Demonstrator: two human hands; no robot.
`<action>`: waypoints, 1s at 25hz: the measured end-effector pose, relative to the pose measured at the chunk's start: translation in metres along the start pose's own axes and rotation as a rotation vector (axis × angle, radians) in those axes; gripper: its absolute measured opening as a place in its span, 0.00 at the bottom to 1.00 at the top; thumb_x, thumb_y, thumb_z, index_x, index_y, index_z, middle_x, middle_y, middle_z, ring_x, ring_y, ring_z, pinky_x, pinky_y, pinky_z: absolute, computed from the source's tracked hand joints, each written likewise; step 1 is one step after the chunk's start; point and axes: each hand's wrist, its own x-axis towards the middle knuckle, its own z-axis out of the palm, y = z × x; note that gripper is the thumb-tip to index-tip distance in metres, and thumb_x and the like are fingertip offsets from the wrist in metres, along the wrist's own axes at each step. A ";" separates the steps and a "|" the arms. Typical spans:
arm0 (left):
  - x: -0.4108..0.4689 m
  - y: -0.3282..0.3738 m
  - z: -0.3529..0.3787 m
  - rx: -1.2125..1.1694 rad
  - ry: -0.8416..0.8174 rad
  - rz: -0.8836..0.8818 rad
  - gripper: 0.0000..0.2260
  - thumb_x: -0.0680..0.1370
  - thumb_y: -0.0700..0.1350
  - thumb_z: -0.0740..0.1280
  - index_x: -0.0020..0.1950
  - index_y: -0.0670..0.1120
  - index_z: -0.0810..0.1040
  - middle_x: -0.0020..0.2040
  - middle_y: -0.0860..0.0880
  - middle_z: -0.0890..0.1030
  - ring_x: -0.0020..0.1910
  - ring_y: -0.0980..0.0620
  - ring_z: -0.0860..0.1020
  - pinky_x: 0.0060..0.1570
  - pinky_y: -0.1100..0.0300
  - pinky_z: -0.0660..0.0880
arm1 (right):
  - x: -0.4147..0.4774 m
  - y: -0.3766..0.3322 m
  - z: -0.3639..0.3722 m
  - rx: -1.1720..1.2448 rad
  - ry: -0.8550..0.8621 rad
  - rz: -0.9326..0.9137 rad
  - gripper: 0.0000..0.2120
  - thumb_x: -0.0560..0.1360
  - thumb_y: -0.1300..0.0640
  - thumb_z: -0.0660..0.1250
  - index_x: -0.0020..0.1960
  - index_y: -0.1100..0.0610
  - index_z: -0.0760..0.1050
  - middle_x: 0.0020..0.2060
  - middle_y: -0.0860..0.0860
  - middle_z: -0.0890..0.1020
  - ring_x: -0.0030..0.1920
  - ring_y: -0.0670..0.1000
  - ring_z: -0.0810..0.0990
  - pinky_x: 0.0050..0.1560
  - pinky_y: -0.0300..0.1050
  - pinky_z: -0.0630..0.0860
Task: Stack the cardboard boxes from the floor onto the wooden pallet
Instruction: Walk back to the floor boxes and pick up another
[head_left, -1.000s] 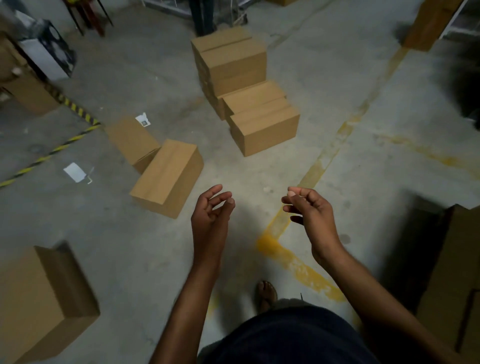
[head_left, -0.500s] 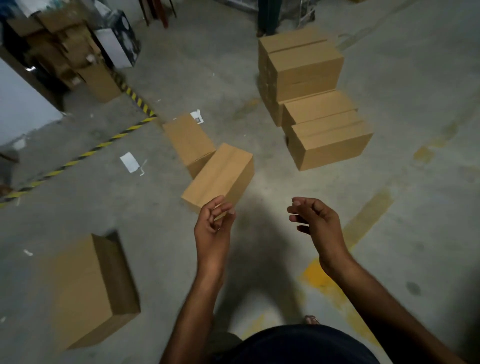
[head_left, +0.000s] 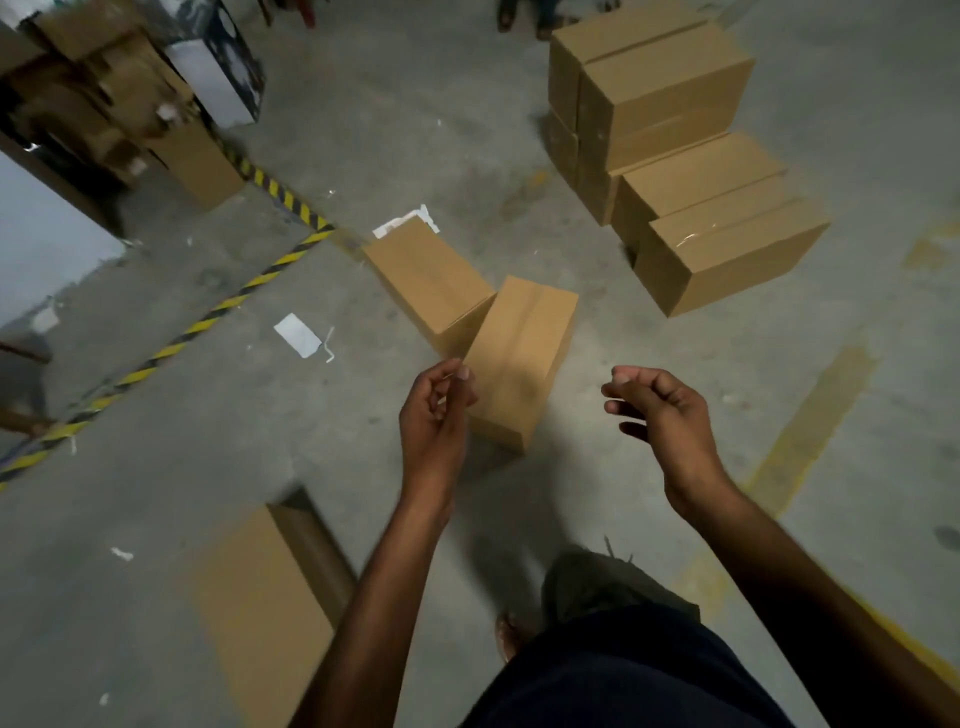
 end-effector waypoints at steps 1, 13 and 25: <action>0.023 0.000 -0.009 0.025 -0.012 0.001 0.12 0.84 0.49 0.66 0.65 0.47 0.79 0.55 0.53 0.85 0.51 0.56 0.84 0.48 0.66 0.79 | 0.009 0.001 0.014 0.002 0.021 0.011 0.07 0.81 0.56 0.68 0.56 0.53 0.83 0.49 0.50 0.88 0.51 0.53 0.85 0.54 0.51 0.79; 0.272 -0.013 -0.041 0.081 -0.173 -0.084 0.11 0.83 0.48 0.68 0.64 0.45 0.79 0.55 0.49 0.85 0.53 0.54 0.85 0.46 0.66 0.79 | 0.162 0.014 0.189 0.099 0.215 0.219 0.06 0.80 0.58 0.68 0.54 0.54 0.82 0.48 0.52 0.88 0.47 0.50 0.85 0.52 0.49 0.78; 0.502 -0.199 -0.064 0.392 -0.565 -0.317 0.15 0.79 0.36 0.70 0.62 0.50 0.78 0.53 0.50 0.84 0.54 0.52 0.83 0.55 0.62 0.79 | 0.283 0.181 0.326 0.054 0.672 0.435 0.03 0.78 0.59 0.71 0.51 0.53 0.81 0.47 0.50 0.86 0.47 0.50 0.83 0.48 0.47 0.76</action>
